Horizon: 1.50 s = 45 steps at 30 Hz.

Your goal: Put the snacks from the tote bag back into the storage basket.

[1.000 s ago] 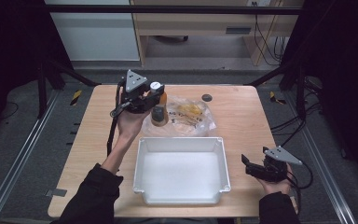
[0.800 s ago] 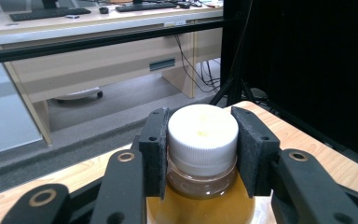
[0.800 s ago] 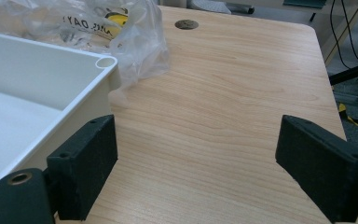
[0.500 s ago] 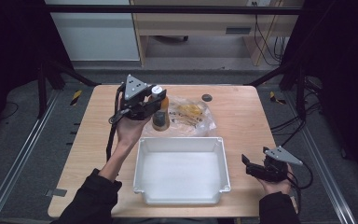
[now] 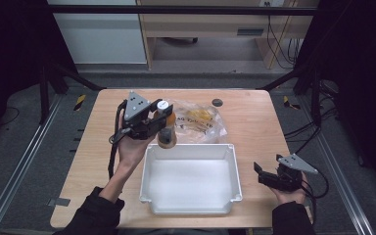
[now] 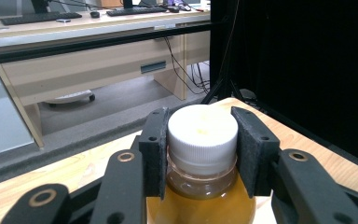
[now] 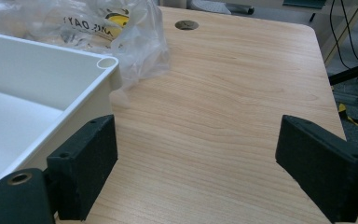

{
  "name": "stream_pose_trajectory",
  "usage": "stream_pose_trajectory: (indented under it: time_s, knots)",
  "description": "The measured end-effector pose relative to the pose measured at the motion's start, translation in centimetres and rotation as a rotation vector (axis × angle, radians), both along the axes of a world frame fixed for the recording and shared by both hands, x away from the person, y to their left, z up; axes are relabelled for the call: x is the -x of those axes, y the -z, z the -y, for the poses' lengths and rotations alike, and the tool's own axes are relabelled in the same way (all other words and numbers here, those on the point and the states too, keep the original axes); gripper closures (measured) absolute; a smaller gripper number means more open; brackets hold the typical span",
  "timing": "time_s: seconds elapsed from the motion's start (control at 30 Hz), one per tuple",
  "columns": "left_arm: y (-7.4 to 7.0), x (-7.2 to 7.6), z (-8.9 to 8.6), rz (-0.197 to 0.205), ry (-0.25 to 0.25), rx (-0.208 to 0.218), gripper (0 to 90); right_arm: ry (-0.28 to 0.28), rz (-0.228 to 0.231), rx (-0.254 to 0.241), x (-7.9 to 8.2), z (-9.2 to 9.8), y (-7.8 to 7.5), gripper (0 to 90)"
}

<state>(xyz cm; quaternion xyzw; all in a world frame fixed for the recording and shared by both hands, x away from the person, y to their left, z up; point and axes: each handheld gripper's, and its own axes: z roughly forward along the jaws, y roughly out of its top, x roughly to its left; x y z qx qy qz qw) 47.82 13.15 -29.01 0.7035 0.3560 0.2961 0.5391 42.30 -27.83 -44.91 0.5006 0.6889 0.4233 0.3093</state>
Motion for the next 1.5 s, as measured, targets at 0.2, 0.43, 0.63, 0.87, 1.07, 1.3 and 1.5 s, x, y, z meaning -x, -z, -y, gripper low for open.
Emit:
stream_pose_trajectory:
  time_s: [0.2, 0.43, 0.63, 0.87, 1.07, 1.3, 1.5]
  knots:
    - [0.9, 0.8, 0.2, -0.007, 0.014, -0.011, 58.8, 0.000, 0.000, 0.002, 0.1, 0.0, 0.0, 12.9]
    - [2.4, 1.6, 0.1, -0.026, 0.026, -0.015, 58.7, -0.001, -0.001, 0.003, 0.1, 0.0, 0.0, 12.9]
    - [4.0, 2.2, 0.0, -0.038, 0.032, -0.032, 58.7, -0.001, -0.004, 0.001, 0.1, -0.1, 0.0, 12.9]
    - [5.4, 2.7, -0.1, -0.060, 0.023, -0.046, 58.7, -0.003, -0.006, 0.001, 0.1, -0.1, 0.0, 12.9]
    - [6.2, 3.1, -0.2, -0.076, 0.024, -0.046, 58.7, -0.005, -0.004, 0.005, 0.1, -0.1, 0.0, 12.9]
    - [7.0, 3.9, -0.3, -0.084, 0.030, -0.053, 58.7, -0.002, -0.002, 0.006, 0.2, 0.0, 0.1, 12.9]
    - [8.1, 4.3, 0.2, -0.111, 0.041, -0.077, 58.7, -0.005, -0.001, 0.004, 0.3, 0.0, 0.0, 12.9]
